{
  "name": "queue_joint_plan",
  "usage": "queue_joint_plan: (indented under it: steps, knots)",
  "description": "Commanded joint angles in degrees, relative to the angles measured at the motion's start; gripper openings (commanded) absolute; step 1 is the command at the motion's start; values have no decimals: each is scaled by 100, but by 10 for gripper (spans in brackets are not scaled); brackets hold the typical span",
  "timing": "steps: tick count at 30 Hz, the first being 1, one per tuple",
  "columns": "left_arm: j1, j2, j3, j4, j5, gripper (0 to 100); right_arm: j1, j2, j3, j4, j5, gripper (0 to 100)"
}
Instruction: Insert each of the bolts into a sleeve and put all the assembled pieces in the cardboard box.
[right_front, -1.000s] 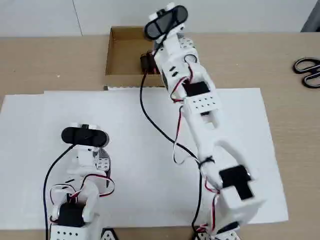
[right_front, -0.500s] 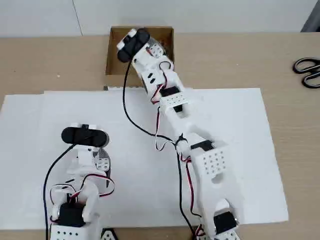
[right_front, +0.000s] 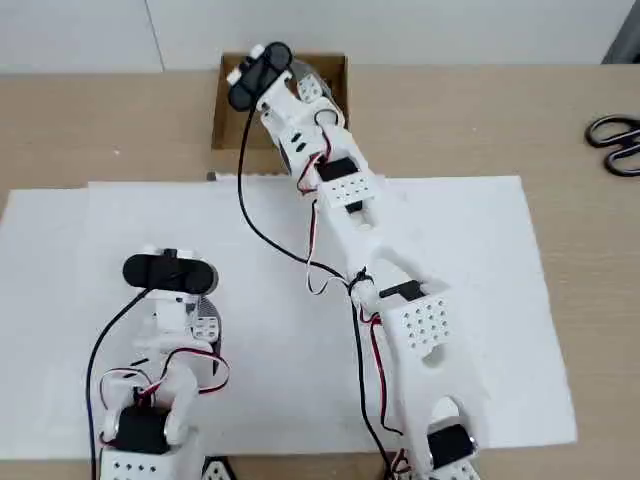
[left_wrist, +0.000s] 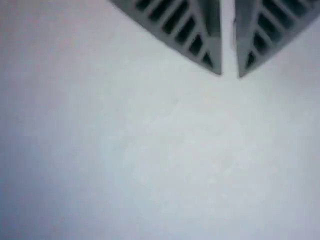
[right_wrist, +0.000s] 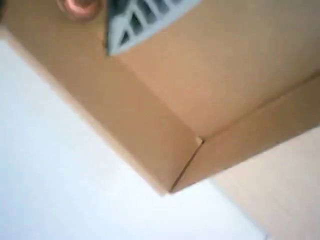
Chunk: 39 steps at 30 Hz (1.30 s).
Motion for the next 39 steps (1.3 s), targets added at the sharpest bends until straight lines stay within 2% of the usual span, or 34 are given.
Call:
queue_joint_plan:
  steps: [1,8,16,20,26,31,34,39]
  knots:
    - [0,-44,-22,-141,18,7,-31,-945,-475,831,26,3]
    - [0,-44,-22,-141,18,7,13,-2193,-492,2510,-536,3]
    - [0,-44,-22,-141,18,7,154,-3301,-492,3785,-536,3]
    - [0,-44,-22,-141,18,7,207,-4119,-492,4857,-589,3]
    - [0,-44,-22,-141,18,7,277,-5209,-484,7108,-1530,3]
    - [0,-44,-22,-141,18,7,848,-5613,-484,8312,-2611,3]
    - [0,-44,-22,-141,18,7,1218,-5736,-484,9138,-3015,4]
    - [0,-44,-22,-141,18,7,1648,-6246,141,9262,-3552,4]
